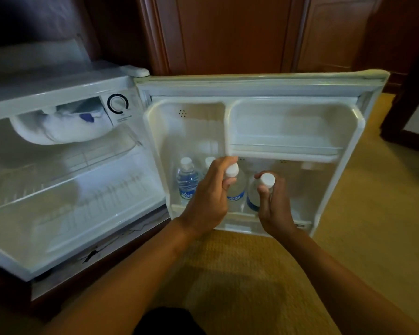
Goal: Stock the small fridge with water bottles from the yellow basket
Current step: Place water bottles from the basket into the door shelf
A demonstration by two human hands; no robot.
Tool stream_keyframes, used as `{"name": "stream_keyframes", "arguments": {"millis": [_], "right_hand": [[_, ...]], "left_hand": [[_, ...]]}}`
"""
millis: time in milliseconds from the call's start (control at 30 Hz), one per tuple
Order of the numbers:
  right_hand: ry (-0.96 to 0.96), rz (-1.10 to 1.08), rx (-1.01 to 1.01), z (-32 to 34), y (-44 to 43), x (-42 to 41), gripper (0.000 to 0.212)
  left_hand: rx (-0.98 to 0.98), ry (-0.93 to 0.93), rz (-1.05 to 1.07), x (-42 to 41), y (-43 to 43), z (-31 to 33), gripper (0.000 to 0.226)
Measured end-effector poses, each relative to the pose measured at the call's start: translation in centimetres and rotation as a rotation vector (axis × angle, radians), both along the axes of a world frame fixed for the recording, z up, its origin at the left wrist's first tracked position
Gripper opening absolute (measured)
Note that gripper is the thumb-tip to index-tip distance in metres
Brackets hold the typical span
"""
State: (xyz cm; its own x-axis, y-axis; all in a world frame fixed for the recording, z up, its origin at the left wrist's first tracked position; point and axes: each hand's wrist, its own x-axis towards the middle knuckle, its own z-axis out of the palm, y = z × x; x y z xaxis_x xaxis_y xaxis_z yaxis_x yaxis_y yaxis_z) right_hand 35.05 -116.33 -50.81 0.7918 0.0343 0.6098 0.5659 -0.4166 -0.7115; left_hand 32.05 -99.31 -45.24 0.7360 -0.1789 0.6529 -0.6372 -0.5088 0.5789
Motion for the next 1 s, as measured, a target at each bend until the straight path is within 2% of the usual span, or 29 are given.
{"name": "stream_keyframes", "arguments": {"millis": [233, 367, 500, 700, 767, 900, 1000], "right_hand": [[0.114, -0.012, 0.024, -1.7, -0.2, 1.8, 0.039], [0.158, 0.052, 0.015, -1.1, -0.3, 2.2, 0.027], [0.117, -0.002, -0.113, -0.4, -0.8, 2.4, 0.038], [0.243, 0.046, -0.053, -1.0, -2.3, 1.8, 0.043], [0.260, -0.013, -0.052, -0.7, -2.2, 1.7, 0.044], [0.308, -0.167, -0.075, 0.0, -1.6, 1.3, 0.061], [0.374, -0.052, -0.059, 0.0, -1.7, 1.0, 0.065]], "left_hand": [[0.085, 0.109, 0.045, 1.7, 0.0, -2.6, 0.035], [0.201, 0.117, 0.114, 3.3, 0.1, -3.5, 0.039], [0.265, 0.168, 0.149, 4.3, 0.0, -2.2, 0.049], [0.304, 0.171, 0.094, 4.9, 0.3, -0.7, 0.050], [0.329, 0.214, 0.084, 5.0, 0.4, -0.5, 0.053], [0.326, 0.248, 0.081, 5.4, 0.5, -0.2, 0.052], [0.267, 0.263, 0.074, 5.3, 0.3, 0.2, 0.055]]}}
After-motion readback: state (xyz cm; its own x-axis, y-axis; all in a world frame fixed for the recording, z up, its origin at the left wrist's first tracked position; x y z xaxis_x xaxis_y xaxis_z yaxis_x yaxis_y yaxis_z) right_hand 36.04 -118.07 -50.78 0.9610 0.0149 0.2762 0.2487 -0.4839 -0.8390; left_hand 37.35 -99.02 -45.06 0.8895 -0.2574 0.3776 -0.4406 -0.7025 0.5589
